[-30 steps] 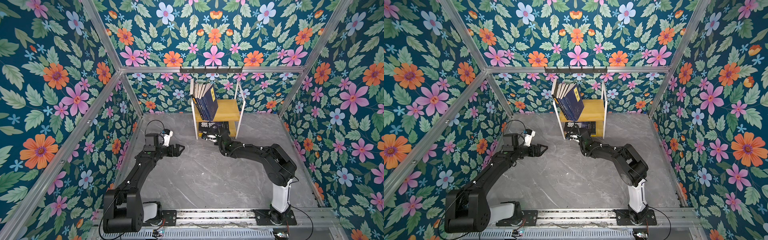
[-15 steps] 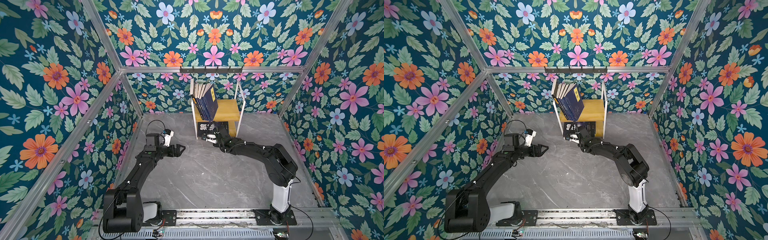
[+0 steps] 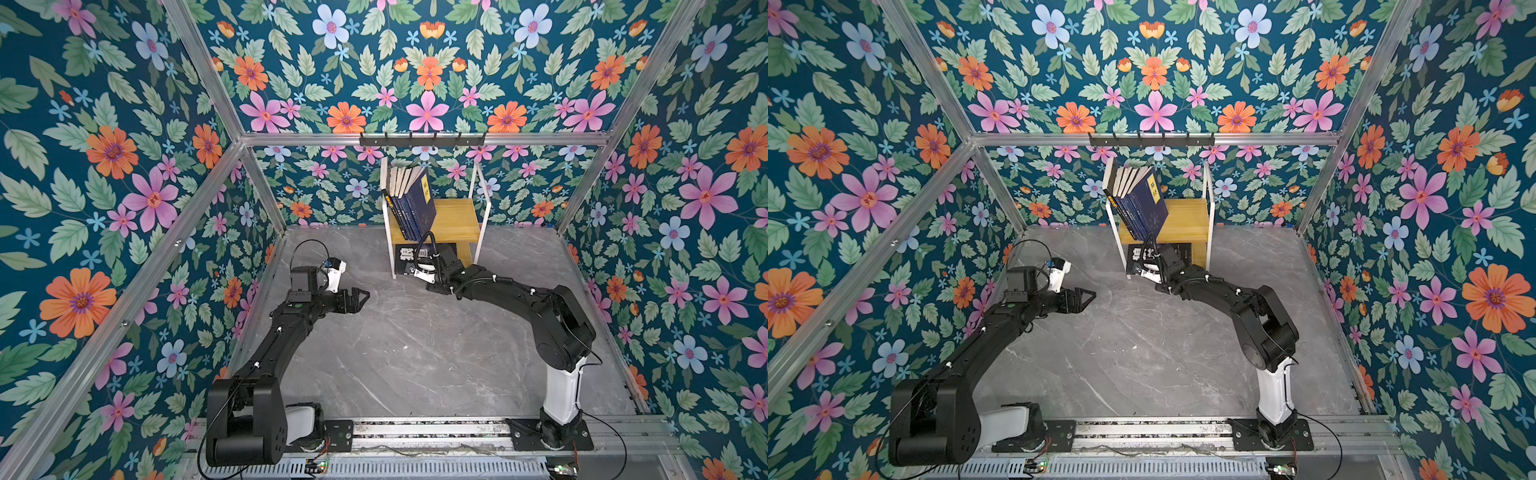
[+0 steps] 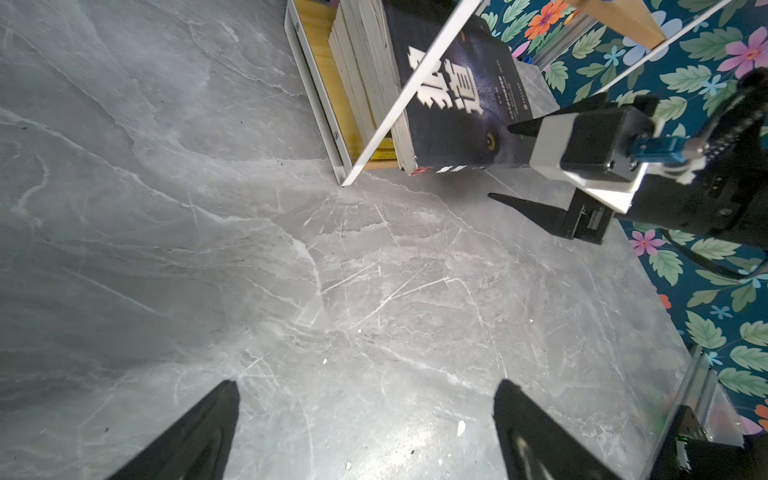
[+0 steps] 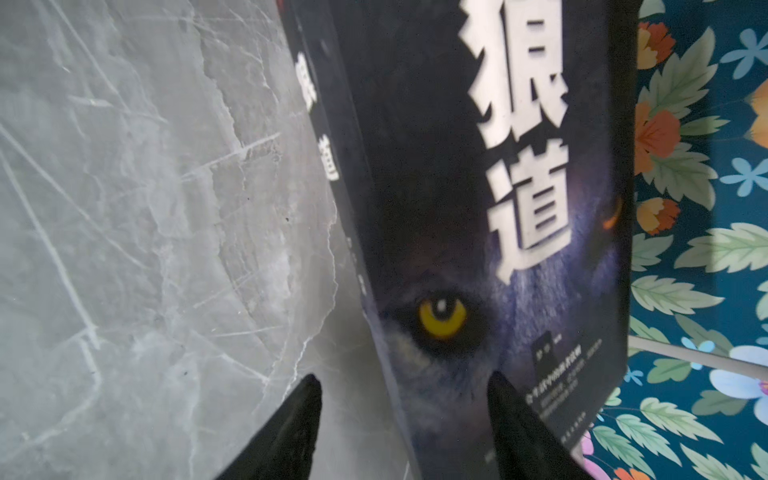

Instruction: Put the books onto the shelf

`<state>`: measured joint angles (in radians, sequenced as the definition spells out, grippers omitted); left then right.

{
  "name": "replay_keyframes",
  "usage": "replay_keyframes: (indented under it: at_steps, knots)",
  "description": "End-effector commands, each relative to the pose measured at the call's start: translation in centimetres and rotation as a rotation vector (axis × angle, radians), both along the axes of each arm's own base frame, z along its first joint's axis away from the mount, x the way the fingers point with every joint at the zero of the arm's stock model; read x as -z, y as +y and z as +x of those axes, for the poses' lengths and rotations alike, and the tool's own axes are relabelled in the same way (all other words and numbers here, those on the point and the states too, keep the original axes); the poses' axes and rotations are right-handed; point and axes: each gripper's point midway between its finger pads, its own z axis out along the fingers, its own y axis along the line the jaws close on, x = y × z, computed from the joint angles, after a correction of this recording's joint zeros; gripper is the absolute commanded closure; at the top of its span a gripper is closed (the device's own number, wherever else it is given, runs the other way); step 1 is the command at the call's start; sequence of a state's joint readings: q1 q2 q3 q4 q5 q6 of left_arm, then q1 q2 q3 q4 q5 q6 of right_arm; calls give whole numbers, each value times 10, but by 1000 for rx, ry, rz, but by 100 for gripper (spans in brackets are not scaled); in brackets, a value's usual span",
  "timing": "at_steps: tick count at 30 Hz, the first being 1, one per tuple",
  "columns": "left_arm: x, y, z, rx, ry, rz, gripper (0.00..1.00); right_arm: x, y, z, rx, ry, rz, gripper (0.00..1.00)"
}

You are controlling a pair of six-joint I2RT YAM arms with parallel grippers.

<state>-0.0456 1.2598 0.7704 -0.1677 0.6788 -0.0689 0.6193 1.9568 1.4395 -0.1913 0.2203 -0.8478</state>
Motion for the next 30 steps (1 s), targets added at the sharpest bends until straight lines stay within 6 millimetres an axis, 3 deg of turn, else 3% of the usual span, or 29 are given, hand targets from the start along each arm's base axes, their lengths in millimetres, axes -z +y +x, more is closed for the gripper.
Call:
replay_keyframes:
  at_steps: [1,5,13,23,30]
  knots:
    - [-6,0,2,11,-16,-1,3,-2,-4,7,45,11,14,46]
    - [-3,3,5,-4,-22,11,3,-12,-12,22,106,-11,46,50]
    - [-5,3,4,-6,-27,7,3,-13,-15,33,123,12,39,54]
    - [-7,4,3,2,-25,-1,3,-20,21,2,2,103,131,43]
    - [-9,3,3,-1,-30,-10,3,-33,47,8,-11,54,217,41]
